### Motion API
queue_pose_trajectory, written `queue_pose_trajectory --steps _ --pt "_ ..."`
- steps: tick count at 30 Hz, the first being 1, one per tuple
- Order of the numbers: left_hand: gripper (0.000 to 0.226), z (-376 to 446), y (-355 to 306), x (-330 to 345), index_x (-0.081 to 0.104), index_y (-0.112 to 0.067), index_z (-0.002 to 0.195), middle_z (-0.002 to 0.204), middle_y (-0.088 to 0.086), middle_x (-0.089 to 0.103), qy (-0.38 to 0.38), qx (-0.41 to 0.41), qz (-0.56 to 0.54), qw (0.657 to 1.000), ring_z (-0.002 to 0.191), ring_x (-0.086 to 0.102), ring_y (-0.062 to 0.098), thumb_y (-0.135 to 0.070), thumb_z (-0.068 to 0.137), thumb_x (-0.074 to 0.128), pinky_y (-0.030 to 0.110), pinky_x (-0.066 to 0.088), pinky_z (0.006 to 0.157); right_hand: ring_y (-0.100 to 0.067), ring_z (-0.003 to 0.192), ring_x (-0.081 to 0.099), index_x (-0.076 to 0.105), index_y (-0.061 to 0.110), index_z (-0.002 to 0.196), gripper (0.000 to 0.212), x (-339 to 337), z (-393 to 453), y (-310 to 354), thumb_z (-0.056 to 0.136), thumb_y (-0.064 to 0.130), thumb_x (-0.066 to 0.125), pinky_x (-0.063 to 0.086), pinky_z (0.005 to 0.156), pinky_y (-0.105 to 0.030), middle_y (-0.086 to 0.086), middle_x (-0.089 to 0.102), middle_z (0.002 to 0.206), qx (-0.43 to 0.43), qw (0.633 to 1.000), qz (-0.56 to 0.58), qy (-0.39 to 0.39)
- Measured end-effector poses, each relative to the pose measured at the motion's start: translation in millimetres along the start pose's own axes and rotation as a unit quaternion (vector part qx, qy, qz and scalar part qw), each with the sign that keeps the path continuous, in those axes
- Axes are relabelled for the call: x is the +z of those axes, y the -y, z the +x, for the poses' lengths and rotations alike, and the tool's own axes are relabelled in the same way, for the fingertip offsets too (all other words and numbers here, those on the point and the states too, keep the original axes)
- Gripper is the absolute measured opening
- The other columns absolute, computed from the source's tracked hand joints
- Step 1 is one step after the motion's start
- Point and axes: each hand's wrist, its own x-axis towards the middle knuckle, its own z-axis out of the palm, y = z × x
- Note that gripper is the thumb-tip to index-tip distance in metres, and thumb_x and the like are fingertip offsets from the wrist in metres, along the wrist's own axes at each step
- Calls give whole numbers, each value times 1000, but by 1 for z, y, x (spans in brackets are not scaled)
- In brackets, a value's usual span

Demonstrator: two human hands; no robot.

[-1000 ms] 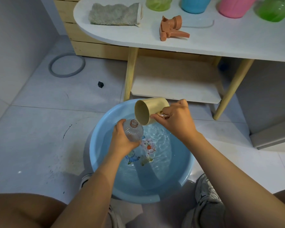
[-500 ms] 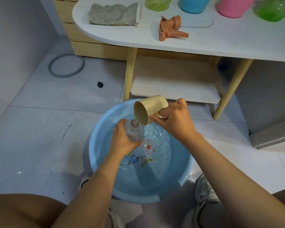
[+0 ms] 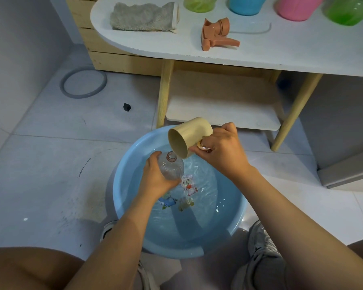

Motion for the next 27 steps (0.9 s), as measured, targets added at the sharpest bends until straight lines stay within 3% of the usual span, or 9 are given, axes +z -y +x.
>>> queue_pose_trajectory --steps 14,27 --pt "105 1 -2 -3 28 -19 141 139 6 37 12 1 16 1000 126 43 26 -29 56 89 41 43 101 -19 47 39 47 15 44 44 -2 3 1 76 34 71 19 70 -25 3 46 41 -36 999 -3 0" --pt "103 0 -6 -4 28 -18 140 140 5 37 15 -1 31 999 127 41 25 -31 58 88 39 43 99 -20 52 43 46 17 45 45 -7 5 5 71 36 77 16 72 -27 6 49 45 -45 999 -15 18"
